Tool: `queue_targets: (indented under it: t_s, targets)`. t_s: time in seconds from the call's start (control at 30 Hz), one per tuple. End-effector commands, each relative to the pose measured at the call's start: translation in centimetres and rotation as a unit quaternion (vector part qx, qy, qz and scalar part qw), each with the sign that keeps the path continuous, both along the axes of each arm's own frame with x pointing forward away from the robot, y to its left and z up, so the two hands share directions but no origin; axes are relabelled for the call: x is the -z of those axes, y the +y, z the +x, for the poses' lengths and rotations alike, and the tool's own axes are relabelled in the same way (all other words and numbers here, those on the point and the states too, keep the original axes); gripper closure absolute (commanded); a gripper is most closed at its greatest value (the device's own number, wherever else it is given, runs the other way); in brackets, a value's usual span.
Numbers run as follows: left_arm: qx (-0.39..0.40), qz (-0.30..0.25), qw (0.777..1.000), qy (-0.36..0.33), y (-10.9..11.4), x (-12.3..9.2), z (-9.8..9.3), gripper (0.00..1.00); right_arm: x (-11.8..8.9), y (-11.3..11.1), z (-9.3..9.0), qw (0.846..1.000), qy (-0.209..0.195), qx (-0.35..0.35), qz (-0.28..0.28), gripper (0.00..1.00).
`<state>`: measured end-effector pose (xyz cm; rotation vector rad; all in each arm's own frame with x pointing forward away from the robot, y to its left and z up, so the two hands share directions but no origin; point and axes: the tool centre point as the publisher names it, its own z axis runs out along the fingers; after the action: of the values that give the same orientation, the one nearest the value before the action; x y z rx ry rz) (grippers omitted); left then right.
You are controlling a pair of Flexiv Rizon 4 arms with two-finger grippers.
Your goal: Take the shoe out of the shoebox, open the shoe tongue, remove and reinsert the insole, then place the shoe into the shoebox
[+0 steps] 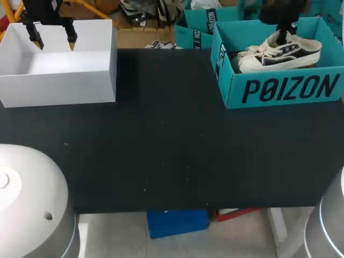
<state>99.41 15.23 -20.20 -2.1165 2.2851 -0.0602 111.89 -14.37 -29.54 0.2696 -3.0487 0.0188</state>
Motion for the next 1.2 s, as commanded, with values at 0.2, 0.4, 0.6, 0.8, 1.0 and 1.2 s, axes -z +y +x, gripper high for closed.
queue_targets:
  t_s: [0.2,0.4,0.6,0.8,1.0,1.2]
  targets:
    - [0.0,0.0,1.0,0.0,0.0,-0.1,-0.1,0.0,-7.0,0.7,-1.5,0.999,-0.025,0.024,-0.027,1.0]
    - [0.0,0.0,1.0,0.0,0.0,-0.1,-0.1,0.0,-9.7,2.5,-3.4,0.997,-0.044,0.048,-0.04,1.0]
    - [0.0,0.0,1.0,0.0,0.0,-0.1,-0.1,0.0,-11.8,6.2,-6.6,0.994,-0.065,0.072,-0.05,1.0]
    - [0.0,0.0,1.0,0.0,0.0,-0.1,-0.1,0.0,-13.1,11.2,-10.6,0.991,-0.083,0.088,-0.048,1.0]
    - [0.0,0.0,1.0,0.0,0.0,-0.1,-0.1,0.0,-13.7,15.2,-14.1,0.991,-0.089,0.09,-0.043,1.0]
    - [0.0,0.0,1.0,0.0,0.0,-0.1,-0.1,0.0,-13.9,19.3,-16.6,0.99,-0.109,0.075,-0.04,1.0]
